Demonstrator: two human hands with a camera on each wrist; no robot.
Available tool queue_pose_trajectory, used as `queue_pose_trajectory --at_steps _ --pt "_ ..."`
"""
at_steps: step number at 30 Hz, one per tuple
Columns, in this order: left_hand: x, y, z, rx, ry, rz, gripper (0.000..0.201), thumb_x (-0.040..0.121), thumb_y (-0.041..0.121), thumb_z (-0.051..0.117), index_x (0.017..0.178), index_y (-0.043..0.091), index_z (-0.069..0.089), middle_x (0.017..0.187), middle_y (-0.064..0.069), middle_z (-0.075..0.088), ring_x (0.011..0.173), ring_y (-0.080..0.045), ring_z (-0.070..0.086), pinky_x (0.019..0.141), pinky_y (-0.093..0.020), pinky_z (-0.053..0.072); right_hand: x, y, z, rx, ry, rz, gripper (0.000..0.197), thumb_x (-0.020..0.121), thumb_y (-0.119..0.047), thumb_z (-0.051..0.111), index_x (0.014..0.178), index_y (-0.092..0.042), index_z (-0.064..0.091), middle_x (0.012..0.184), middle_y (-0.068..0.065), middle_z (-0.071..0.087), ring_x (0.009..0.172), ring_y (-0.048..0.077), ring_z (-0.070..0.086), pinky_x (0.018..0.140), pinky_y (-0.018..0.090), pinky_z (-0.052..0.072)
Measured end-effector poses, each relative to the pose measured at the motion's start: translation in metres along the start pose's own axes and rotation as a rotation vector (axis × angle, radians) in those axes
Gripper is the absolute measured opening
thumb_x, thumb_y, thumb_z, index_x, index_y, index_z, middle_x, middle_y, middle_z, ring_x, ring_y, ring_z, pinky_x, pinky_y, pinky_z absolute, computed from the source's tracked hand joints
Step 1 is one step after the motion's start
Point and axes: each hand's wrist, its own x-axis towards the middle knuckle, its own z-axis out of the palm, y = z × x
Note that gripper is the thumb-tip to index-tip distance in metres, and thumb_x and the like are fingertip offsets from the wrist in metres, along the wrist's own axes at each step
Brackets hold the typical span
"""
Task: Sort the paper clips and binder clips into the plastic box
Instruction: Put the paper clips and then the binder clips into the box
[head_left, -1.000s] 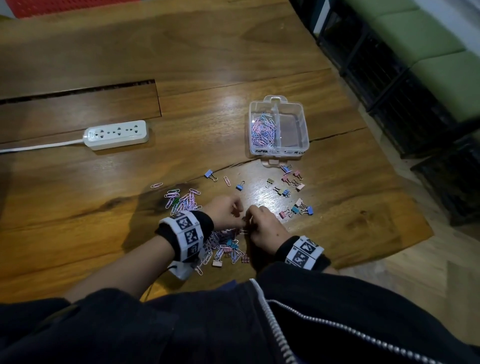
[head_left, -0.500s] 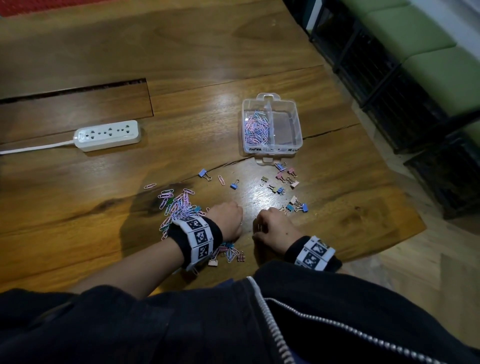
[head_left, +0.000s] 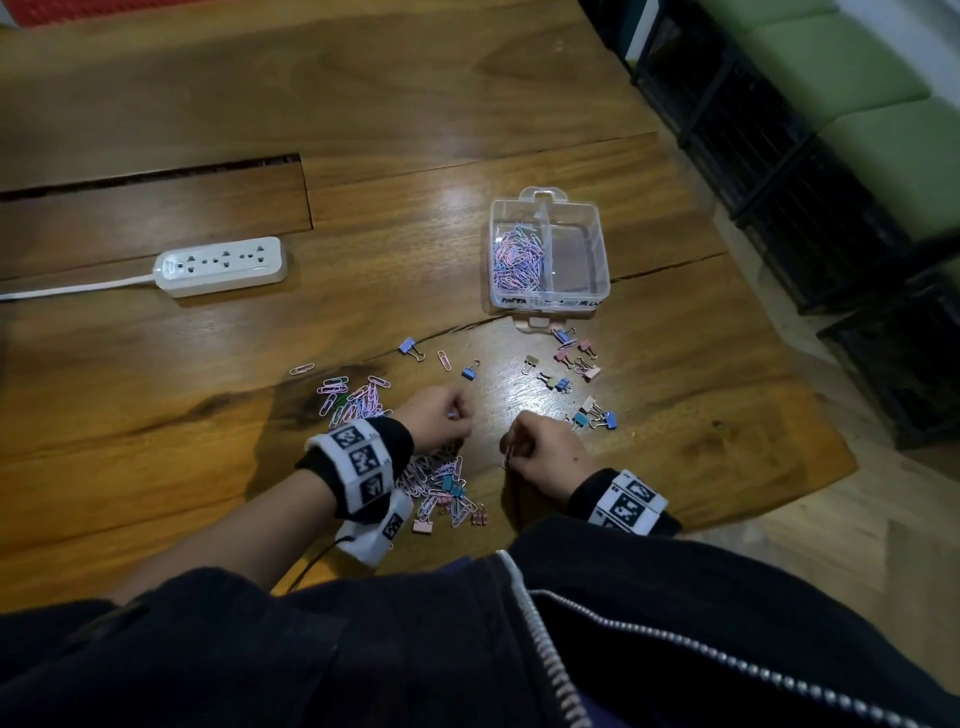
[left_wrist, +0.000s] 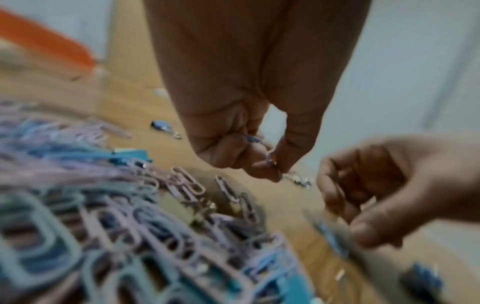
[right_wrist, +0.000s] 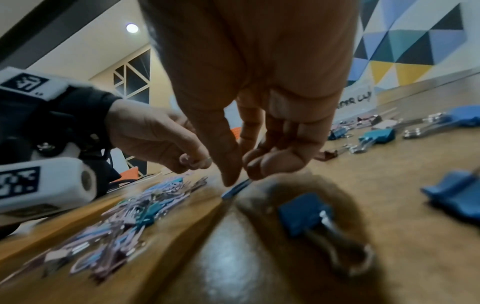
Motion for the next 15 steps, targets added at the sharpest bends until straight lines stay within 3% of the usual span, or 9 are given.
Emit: queue_pose_trajectory --at_steps 3,6,9,12,15 --pt "-0.001 0.0 -0.012 -0.404 -0.048 -0.123 0.011 0.094 0.007 0.043 0.095 0.014 0.052 0.075 0.002 0.05 0.054 -0.006 0.044 0.045 -0.012 0.039 0.003 0.001 -0.008 -0.062 0.024 -0.003 0.023 0.077 -0.018 0.068 0.096 -0.015 0.054 0.094 -0.006 0.046 0.087 0.009 0.045 0.073 0.014 0.037" --pt "0.004 0.002 -0.015 -0.763 -0.027 -0.247 0.019 0.093 0.005 0.037 0.079 0.007 0.05 0.074 -0.006 0.047 0.051 -0.012 0.043 0.038 -0.016 0.039 0.006 0.002 -0.01 -0.146 -0.006 -0.009 0.034 0.076 -0.026 0.069 0.105 -0.013 0.055 0.098 -0.003 0.047 0.091 0.011 0.043 0.078 0.023 0.037" --pt "0.006 0.008 -0.014 -0.947 -0.022 -0.275 0.021 0.09 0.005 0.033 0.072 0.008 0.042 0.067 -0.005 0.042 0.054 -0.014 0.039 0.037 -0.016 0.037 0.008 0.005 -0.008 -0.236 -0.027 -0.077 0.032 0.081 -0.023 0.065 0.11 -0.014 0.054 0.106 0.002 0.052 0.097 0.017 0.048 0.081 0.027 0.04" --pt "0.013 0.02 -0.014 -0.892 -0.042 -0.283 0.025 0.093 0.011 0.035 0.069 0.011 0.044 0.063 -0.001 0.041 0.048 -0.01 0.037 0.035 -0.014 0.031 0.009 0.007 -0.004 -0.345 -0.051 -0.217 0.026 0.086 -0.014 0.054 0.113 -0.015 0.056 0.109 0.007 0.052 0.1 0.025 0.051 0.085 0.033 0.044" --pt "0.03 0.04 -0.017 -0.498 0.037 -0.194 0.026 0.092 0.017 0.049 0.066 0.015 0.045 0.062 0.002 0.041 0.047 -0.008 0.038 0.031 -0.01 0.031 0.015 0.013 -0.003 -0.502 -0.063 -0.336 0.024 0.088 -0.022 0.053 0.109 -0.013 0.057 0.108 0.008 0.052 0.098 0.024 0.05 0.085 0.032 0.044"
